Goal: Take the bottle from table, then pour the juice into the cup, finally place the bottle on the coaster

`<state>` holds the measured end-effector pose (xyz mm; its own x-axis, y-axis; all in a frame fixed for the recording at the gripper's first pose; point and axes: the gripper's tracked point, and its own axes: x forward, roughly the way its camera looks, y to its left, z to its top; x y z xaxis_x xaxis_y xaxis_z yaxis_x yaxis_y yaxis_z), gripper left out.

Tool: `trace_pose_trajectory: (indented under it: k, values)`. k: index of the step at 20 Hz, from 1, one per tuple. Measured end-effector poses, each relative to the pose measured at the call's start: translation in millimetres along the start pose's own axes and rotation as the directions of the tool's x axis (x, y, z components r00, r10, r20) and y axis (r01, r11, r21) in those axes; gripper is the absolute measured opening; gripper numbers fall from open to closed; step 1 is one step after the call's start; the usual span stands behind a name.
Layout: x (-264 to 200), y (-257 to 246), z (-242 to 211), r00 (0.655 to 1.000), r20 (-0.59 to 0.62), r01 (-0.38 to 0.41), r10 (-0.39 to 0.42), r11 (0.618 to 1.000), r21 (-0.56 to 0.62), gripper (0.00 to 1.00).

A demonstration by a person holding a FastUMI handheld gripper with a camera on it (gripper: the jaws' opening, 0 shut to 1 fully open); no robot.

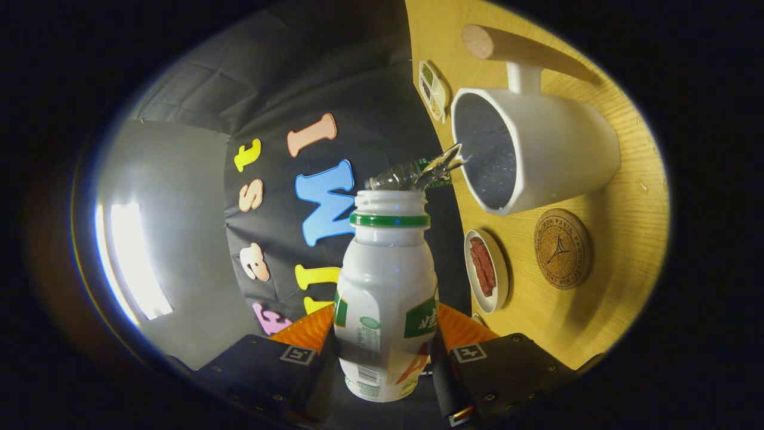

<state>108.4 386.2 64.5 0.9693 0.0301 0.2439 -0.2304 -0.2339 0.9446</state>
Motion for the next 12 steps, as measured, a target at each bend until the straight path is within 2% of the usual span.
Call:
trace_pose_trajectory:
  k: [12]
  values:
    - [1.9,3.5,3.1,0.998,0.055,-0.048,0.044,0.996,0.074,0.68]
